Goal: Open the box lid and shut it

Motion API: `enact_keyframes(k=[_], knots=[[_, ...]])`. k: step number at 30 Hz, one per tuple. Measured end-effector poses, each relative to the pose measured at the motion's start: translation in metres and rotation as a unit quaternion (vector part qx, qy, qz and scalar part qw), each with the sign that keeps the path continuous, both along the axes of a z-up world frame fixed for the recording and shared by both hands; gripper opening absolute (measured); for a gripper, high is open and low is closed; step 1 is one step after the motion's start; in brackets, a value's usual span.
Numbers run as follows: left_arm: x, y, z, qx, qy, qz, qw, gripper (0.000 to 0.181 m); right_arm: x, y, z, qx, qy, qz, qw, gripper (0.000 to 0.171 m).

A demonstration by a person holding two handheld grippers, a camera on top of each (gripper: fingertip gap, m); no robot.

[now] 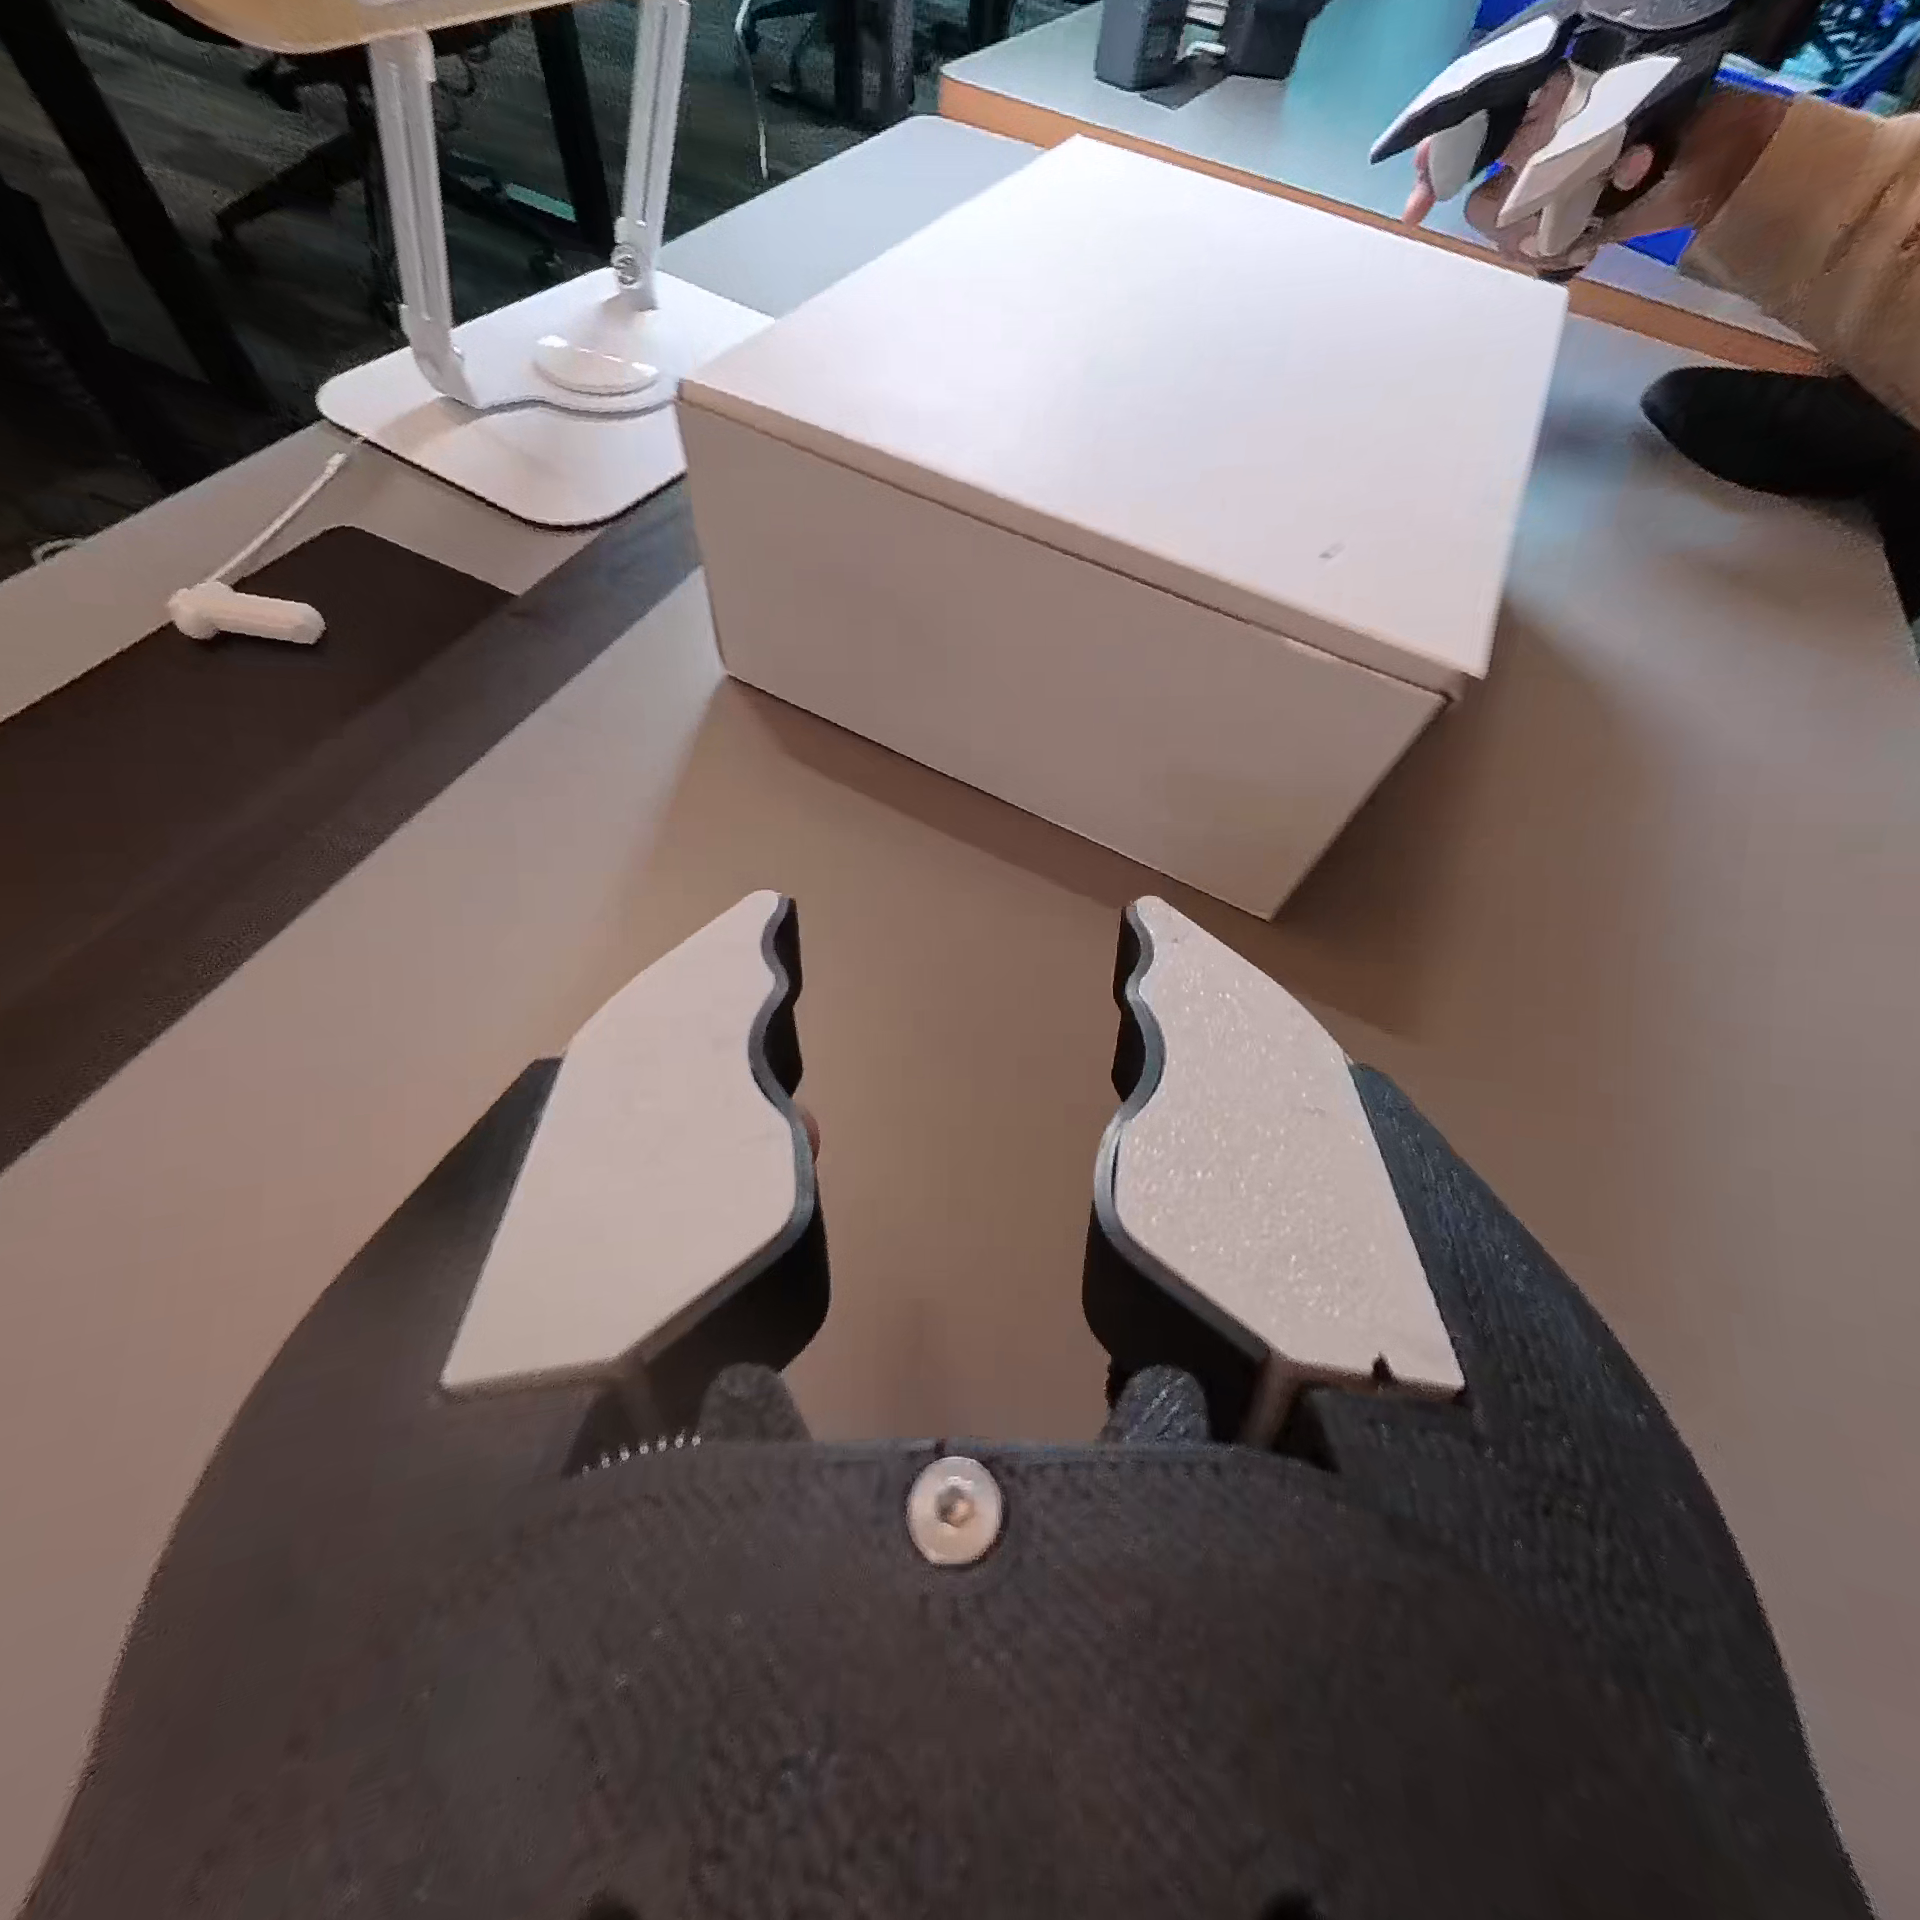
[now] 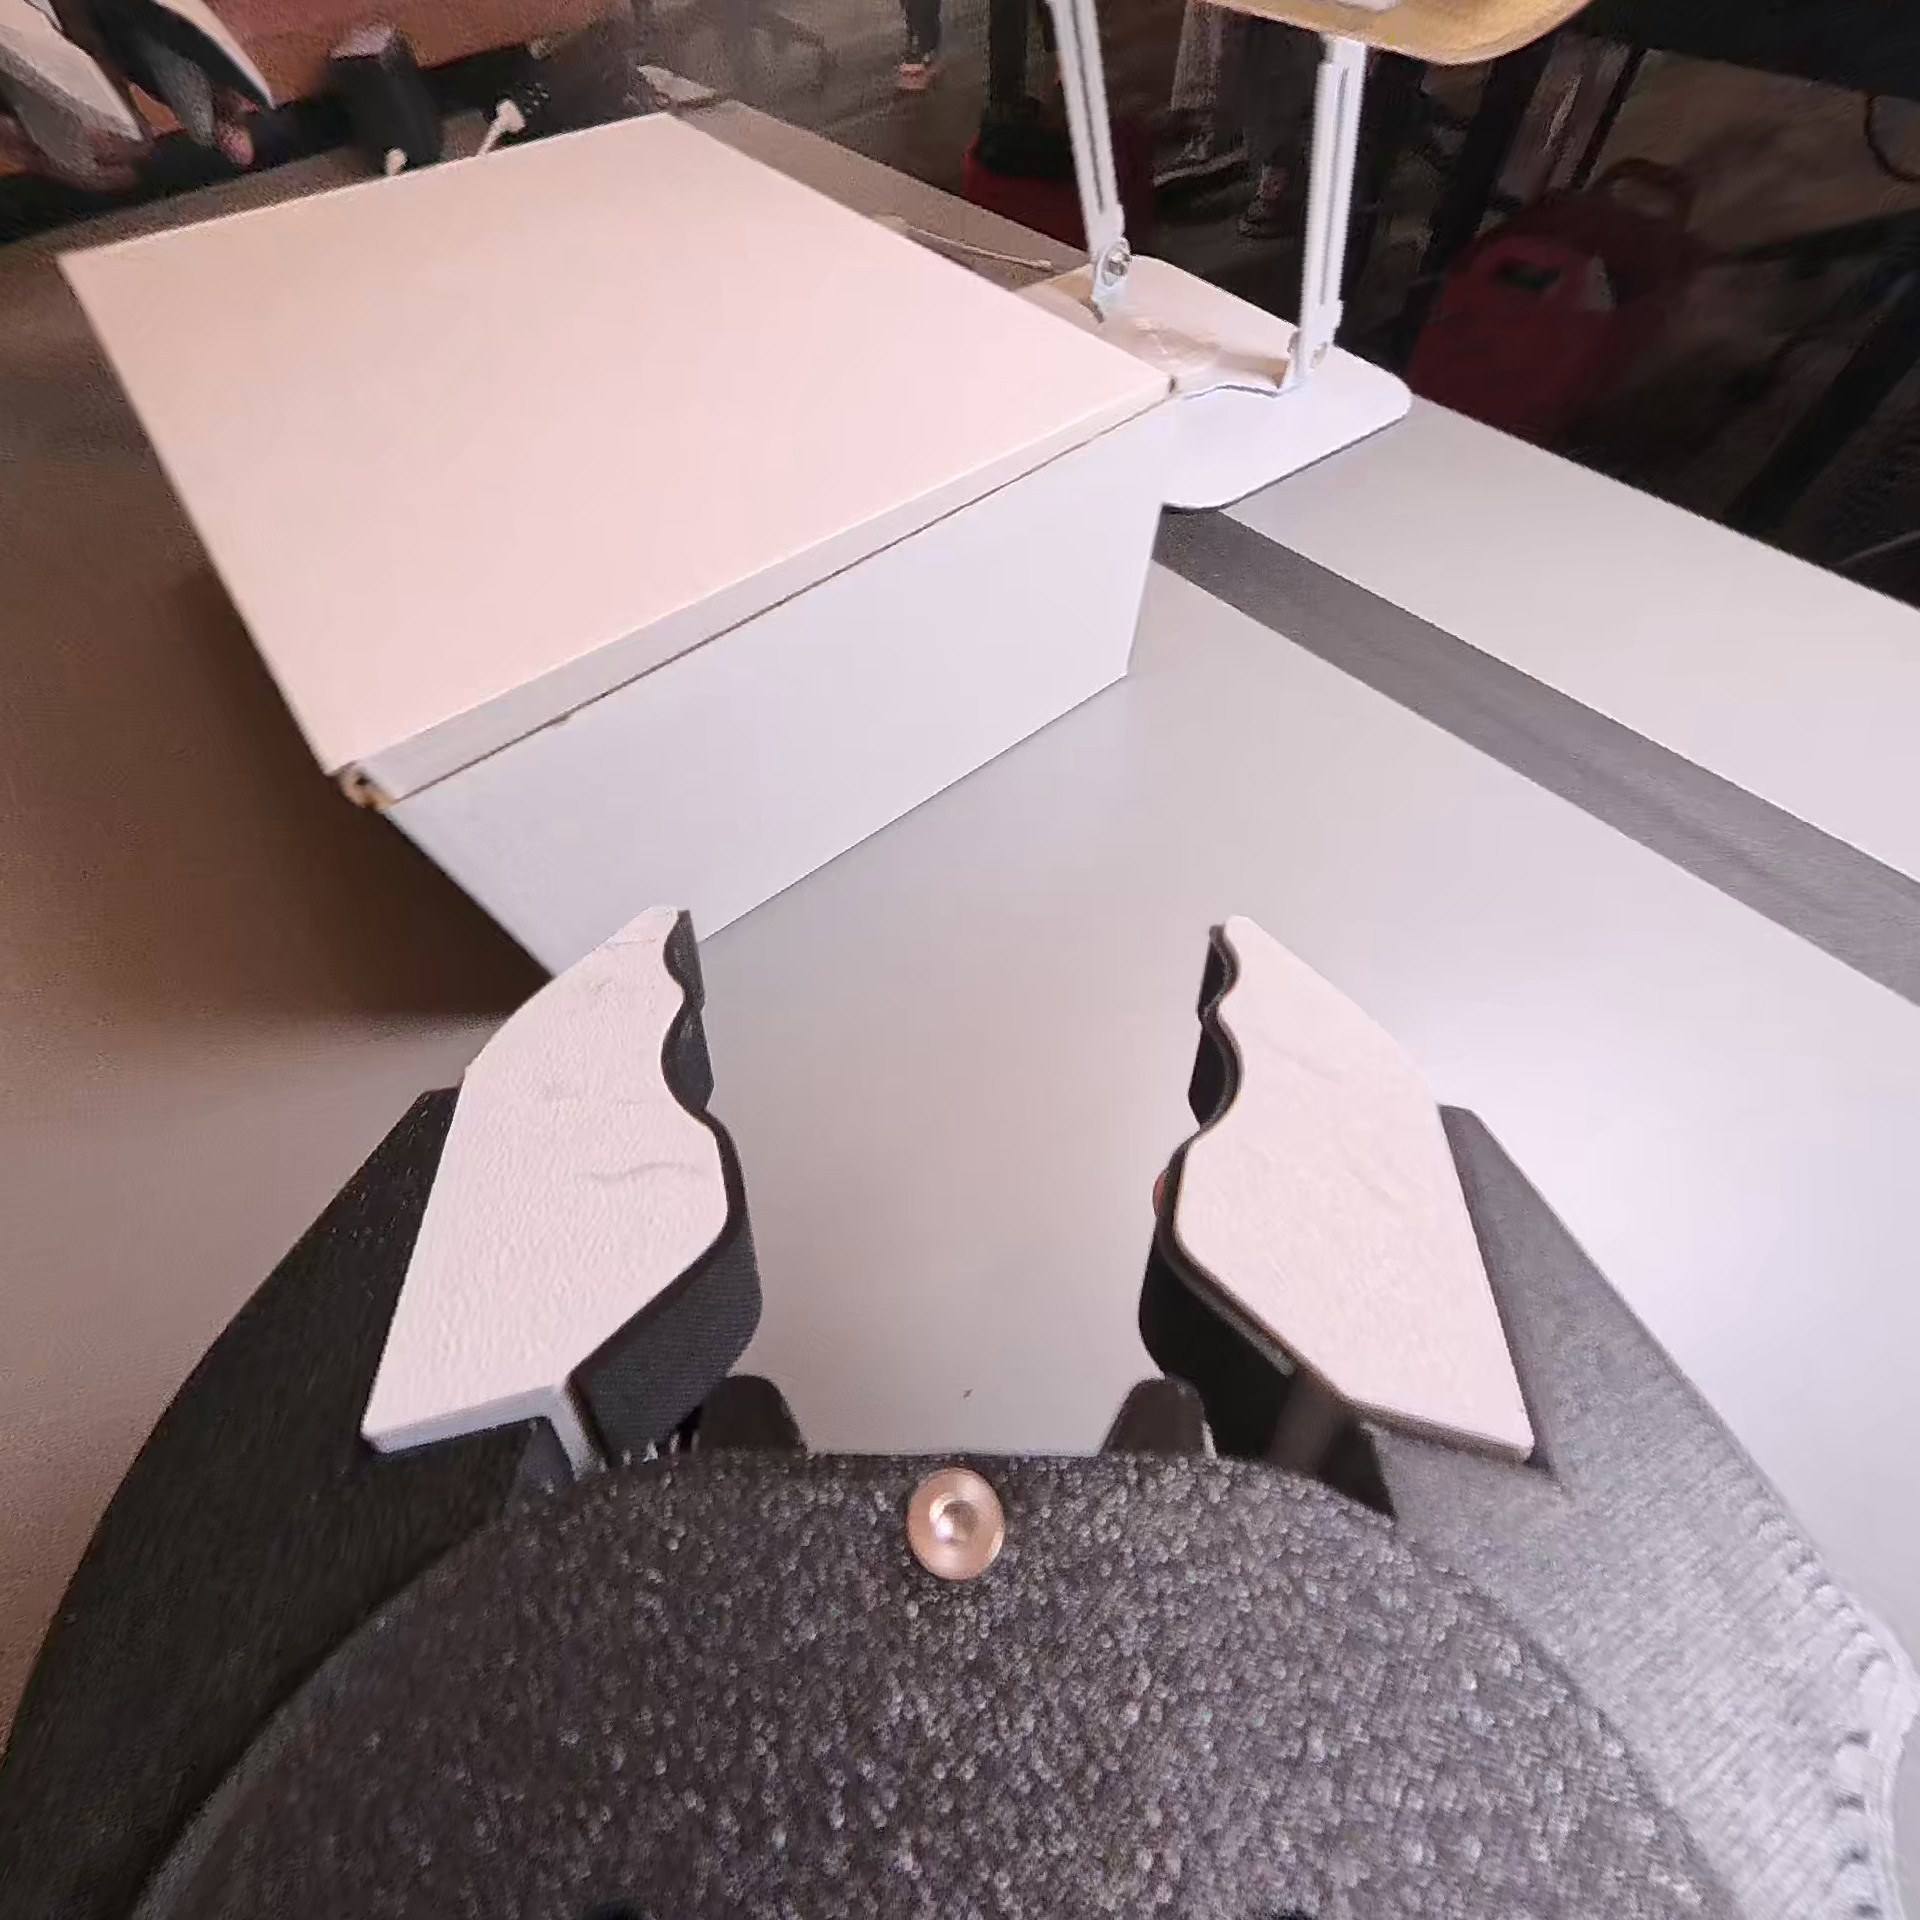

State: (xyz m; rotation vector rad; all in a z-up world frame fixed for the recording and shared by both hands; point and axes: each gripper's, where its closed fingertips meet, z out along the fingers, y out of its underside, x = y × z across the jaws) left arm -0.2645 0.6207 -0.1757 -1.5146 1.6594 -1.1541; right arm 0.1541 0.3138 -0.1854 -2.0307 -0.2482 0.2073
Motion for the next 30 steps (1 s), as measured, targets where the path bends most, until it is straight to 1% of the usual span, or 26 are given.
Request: enact_keyframes(k=[5,11,14,18,22,30], knots=[[0.038,0.021,0.006,-0.018,-0.006,0.005,1.0,0.06,0.017,0.033,0.003,-0.014,0.013,-0.007,1.0,0.09],[0.087,0.022,0.01,-0.04,-0.007,-0.011,0.999,0.065,0.025,0.07,0.006,-0.024,0.027,-0.013,0.999,0.089],[0.106,0.031,0.01,-0.045,-0.001,0.0,0.999,0.065,0.027,0.084,0.009,-0.023,0.039,-0.015,0.999,0.088],[0.123,0.046,0.013,-0.051,0.002,0.029,0.998,0.065,0.029,0.1,0.013,-0.022,0.045,-0.019,0.999,0.088],[0.134,0.055,0.009,-0.043,0.022,0.044,0.998,0.066,0.03,0.112,0.011,-0.039,0.051,-0.017,0.998,0.087],[0.148,0.058,-0.001,-0.045,0.044,0.043,0.997,0.066,0.043,0.133,0.004,-0.06,0.056,-0.04,0.996,0.084]])
